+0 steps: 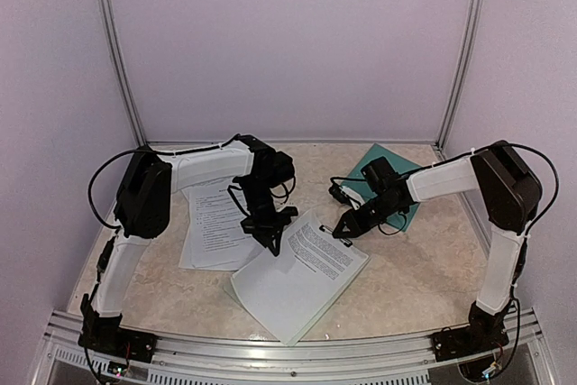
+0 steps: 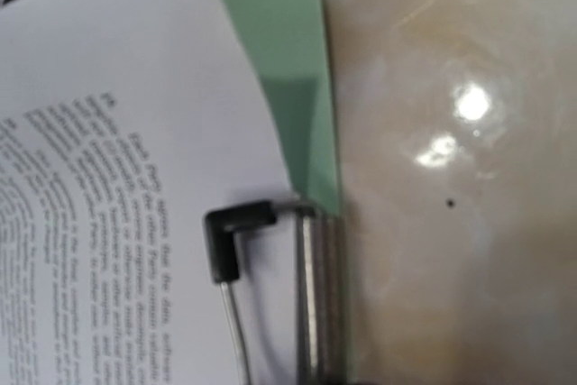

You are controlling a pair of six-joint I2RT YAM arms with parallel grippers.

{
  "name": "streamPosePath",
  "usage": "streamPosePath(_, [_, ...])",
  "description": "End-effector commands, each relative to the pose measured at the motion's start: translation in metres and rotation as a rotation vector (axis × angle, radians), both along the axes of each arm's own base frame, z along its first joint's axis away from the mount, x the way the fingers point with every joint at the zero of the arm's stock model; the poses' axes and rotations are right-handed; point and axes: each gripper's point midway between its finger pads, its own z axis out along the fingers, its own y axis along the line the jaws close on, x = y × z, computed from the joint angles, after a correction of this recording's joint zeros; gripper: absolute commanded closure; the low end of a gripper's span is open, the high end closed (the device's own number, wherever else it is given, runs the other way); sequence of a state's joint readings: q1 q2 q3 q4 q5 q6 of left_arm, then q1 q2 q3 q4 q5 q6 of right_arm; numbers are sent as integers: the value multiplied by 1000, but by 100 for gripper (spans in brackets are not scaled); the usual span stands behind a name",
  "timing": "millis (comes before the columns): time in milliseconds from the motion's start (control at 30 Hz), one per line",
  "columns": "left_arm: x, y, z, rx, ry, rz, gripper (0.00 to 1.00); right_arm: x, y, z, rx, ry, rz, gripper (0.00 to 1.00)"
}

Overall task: Put the files into the folder
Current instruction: Insert the file into the spring clip on the folder.

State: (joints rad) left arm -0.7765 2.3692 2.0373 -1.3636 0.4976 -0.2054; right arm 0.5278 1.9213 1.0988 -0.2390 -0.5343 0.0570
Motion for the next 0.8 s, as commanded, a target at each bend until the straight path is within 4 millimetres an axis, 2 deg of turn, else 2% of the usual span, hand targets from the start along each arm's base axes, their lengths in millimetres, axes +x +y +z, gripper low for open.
streamPosePath(0, [-37, 24, 9, 120, 168, 2, 100, -4, 5, -4, -10, 22, 13, 100])
streamPosePath(767, [-28, 32, 3, 139, 155, 15, 100, -3, 2, -6, -31, 16, 10, 100])
